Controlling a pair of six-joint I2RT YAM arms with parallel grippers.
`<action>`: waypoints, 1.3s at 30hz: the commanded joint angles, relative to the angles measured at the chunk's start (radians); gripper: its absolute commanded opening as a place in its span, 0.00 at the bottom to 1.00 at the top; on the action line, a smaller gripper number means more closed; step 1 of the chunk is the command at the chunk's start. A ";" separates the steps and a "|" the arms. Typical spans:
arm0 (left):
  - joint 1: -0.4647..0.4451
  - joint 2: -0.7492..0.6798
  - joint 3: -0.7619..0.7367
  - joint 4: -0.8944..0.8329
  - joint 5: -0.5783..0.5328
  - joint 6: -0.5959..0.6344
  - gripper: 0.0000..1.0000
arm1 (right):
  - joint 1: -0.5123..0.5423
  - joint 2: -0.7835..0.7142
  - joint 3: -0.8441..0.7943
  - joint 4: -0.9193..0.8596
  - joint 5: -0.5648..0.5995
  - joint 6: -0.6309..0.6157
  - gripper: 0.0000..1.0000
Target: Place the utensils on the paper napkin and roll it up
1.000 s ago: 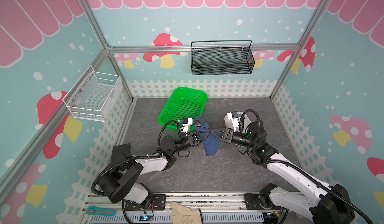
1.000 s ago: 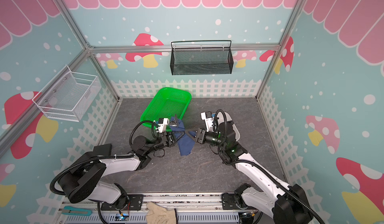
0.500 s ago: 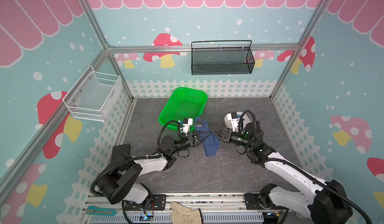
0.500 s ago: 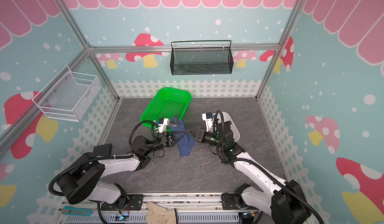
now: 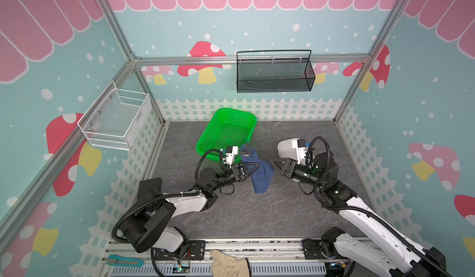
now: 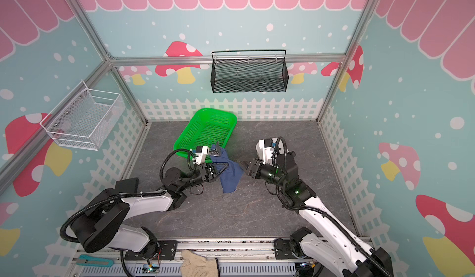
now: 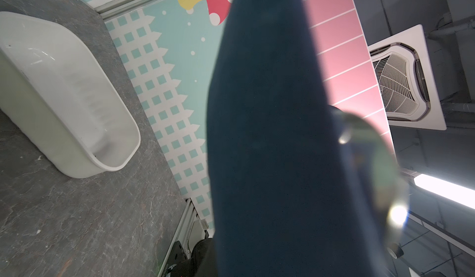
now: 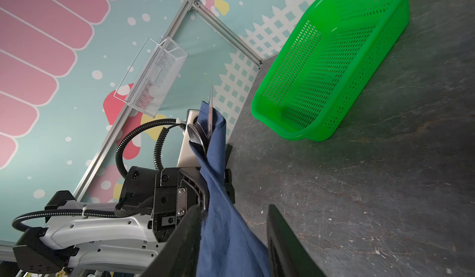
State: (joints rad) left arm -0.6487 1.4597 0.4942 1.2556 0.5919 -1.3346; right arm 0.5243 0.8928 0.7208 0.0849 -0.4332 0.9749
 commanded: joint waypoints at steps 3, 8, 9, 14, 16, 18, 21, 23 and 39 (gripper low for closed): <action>0.004 -0.038 0.024 0.012 -0.025 0.024 0.05 | -0.003 -0.044 0.087 -0.104 -0.043 -0.112 0.44; 0.004 -0.037 0.034 0.004 -0.028 0.027 0.05 | 0.009 0.021 0.133 -0.148 -0.171 -0.146 0.41; 0.004 -0.038 0.036 0.004 -0.028 0.026 0.05 | 0.016 0.031 0.134 -0.158 -0.173 -0.151 0.42; 0.004 -0.038 0.038 -0.003 -0.029 0.026 0.06 | 0.058 0.095 0.162 -0.192 -0.165 -0.191 0.41; 0.004 -0.040 0.039 -0.005 -0.029 0.025 0.05 | 0.064 0.112 0.170 -0.200 -0.159 -0.200 0.42; 0.004 -0.045 0.040 -0.013 -0.029 0.027 0.05 | 0.066 0.125 0.179 -0.219 -0.144 -0.214 0.42; 0.004 -0.048 0.044 -0.017 -0.026 0.026 0.05 | 0.068 0.147 0.188 -0.242 -0.146 -0.231 0.43; 0.004 -0.050 0.048 -0.022 -0.024 0.027 0.05 | 0.073 0.155 0.184 -0.237 -0.166 -0.232 0.44; 0.004 -0.069 0.046 -0.032 -0.027 0.027 0.06 | 0.087 0.182 0.157 -0.201 -0.224 -0.242 0.46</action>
State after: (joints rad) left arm -0.6483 1.4242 0.5114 1.1988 0.5755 -1.3201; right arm 0.6041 1.0760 0.8814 -0.1329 -0.6365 0.7506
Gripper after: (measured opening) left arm 0.105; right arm 0.464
